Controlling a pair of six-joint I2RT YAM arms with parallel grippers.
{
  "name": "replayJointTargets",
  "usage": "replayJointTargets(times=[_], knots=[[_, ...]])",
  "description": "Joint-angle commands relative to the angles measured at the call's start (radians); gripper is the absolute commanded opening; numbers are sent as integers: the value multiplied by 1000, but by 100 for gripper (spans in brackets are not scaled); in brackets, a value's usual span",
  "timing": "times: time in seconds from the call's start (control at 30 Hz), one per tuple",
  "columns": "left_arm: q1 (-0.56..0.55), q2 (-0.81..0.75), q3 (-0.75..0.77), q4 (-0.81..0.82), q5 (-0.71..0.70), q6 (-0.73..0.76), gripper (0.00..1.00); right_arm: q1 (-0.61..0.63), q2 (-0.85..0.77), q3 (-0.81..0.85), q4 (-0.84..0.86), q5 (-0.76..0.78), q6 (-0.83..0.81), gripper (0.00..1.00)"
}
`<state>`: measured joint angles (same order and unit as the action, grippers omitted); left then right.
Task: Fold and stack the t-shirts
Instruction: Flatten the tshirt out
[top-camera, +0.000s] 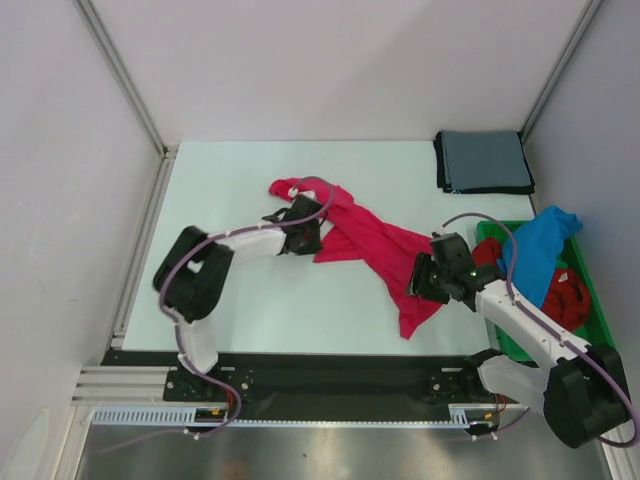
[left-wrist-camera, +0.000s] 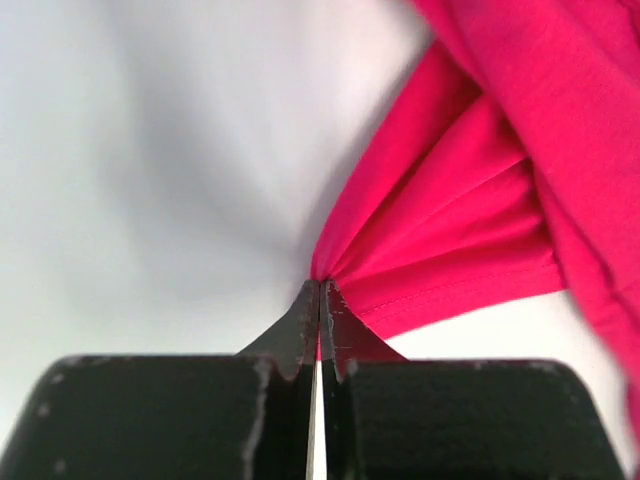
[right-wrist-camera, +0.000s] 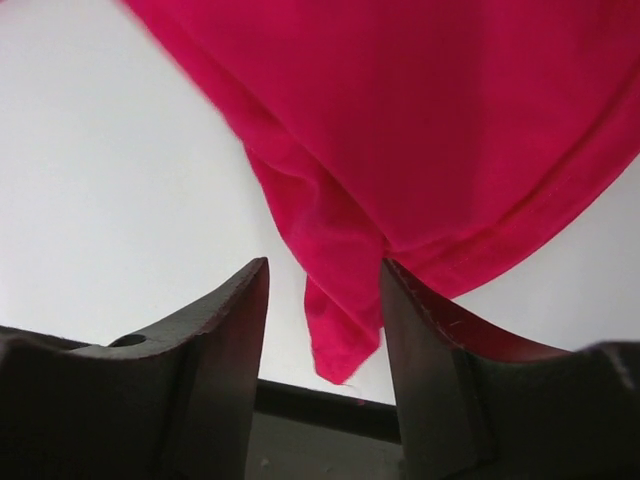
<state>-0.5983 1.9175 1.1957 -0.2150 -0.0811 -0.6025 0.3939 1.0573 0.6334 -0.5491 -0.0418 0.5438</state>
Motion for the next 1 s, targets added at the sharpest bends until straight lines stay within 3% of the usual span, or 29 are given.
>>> replayJointTargets(times=[0.0, 0.2, 0.3, 0.43, 0.6, 0.73, 0.77, 0.83, 0.87, 0.93, 0.97], knots=[[14, -250, -145, -128, -181, -13, 1, 28, 49, -15, 23, 7, 59, 54], [51, -724, -398, -237, -318, -74, 0, 36, 70, -37, 104, -17, 78, 55], [213, -883, -472, -265, -216, -28, 0, 34, 102, -37, 127, -26, 59, 56], [264, -960, -486, -316, -146, 23, 0, 34, 180, -2, 182, -14, 35, 57], [265, -1005, -493, -291, -89, 23, 0, 37, 337, 60, 257, -35, -28, 68], [269, -979, -464, -299, -72, 41, 0, 59, 431, 103, 327, -54, -48, 67], [270, -980, -455, -299, -71, 41, 0, 62, 444, 112, 325, -35, -44, 65], [275, -983, -440, -307, -69, 50, 0, 63, 489, 130, 333, 11, -16, 49], [278, -995, -421, -310, -71, 56, 0, 60, 504, 134, 342, 17, -7, 35], [287, -1008, -394, -326, -72, 76, 0, 60, 549, 146, 369, 32, 24, 21], [292, -1020, -352, -355, -83, 84, 0, 60, 561, 155, 371, 40, 37, 5]])
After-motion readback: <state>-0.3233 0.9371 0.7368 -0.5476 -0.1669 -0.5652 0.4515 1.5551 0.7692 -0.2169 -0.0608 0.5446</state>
